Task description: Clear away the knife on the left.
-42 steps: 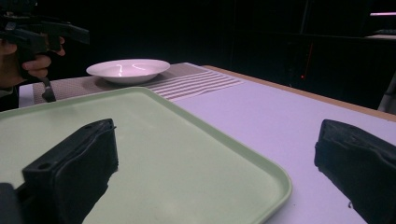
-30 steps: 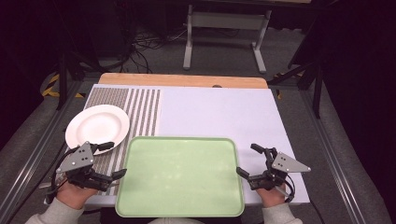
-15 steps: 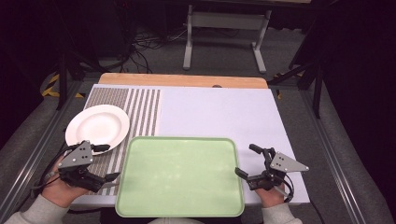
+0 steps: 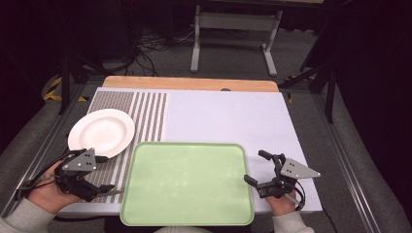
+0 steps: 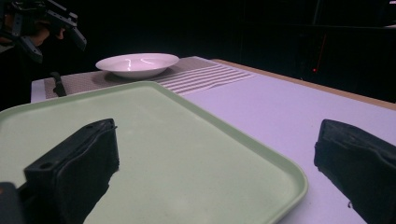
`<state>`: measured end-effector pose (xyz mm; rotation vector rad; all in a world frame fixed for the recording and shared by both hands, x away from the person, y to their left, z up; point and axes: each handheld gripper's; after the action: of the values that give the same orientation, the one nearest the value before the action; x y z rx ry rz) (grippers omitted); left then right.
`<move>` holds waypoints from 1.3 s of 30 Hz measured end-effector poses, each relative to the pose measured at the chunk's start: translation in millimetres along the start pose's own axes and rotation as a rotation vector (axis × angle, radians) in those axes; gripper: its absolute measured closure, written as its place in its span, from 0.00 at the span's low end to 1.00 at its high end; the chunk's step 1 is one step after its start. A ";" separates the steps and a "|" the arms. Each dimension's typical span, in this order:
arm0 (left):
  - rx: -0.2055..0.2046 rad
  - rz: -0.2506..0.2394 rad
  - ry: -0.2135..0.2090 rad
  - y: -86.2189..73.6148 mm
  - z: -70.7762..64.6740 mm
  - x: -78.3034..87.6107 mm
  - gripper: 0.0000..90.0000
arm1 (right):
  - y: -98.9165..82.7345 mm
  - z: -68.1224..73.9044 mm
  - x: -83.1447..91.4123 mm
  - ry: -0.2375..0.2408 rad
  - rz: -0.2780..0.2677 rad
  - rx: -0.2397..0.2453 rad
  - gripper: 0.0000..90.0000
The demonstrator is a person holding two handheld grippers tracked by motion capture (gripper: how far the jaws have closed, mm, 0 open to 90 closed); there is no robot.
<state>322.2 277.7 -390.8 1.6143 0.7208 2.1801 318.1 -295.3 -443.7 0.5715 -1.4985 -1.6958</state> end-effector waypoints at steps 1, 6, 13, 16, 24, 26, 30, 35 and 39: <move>-0.014 0.027 -0.014 -1.2 0.8 0.9 0.16 | 0.0 0.0 0.0 0.000 0.000 -0.001 0.01; -0.034 0.080 -0.036 -2.9 2.4 2.4 0.18 | -0.1 0.0 -0.3 0.000 0.002 -0.001 0.01; -0.070 0.173 -0.072 -7.5 6.3 2.6 0.22 | -0.2 -0.2 -0.6 0.002 0.003 -0.003 0.01; -0.074 0.205 -0.089 -10.7 7.9 3.3 0.23 | -0.4 -0.2 -1.1 0.003 0.006 -0.003 0.01; -0.102 0.294 -0.141 -17.1 10.7 -2.5 0.27 | -0.3 -0.4 -1.0 0.011 0.007 -0.003 0.01; -0.109 0.328 -0.150 -19.2 11.6 -2.9 0.28 | -0.2 -0.1 -1.1 0.013 0.008 -0.003 0.01; -0.119 0.358 -0.168 -21.5 12.2 -2.9 0.32 | 0.0 0.3 -1.3 0.014 0.007 -0.002 0.01; -0.133 0.407 -0.192 -26.1 13.8 -3.1 0.36 | 0.1 0.5 -1.2 0.015 0.007 -0.001 0.01; -0.132 0.441 -0.221 -31.6 16.4 -3.0 0.42 | 0.1 0.9 -1.7 0.018 0.008 0.000 0.01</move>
<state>337.7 305.1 -407.7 2.0501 0.1603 2.2172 318.5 -293.4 -443.7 0.5790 -1.4863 -1.6800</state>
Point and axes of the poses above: each handheld gripper's, and its own axes: x roughly backward along the jaws, y roughly out of its top, z roughly to its left, and after that the axes turned 13 degrees about -x, right-handed
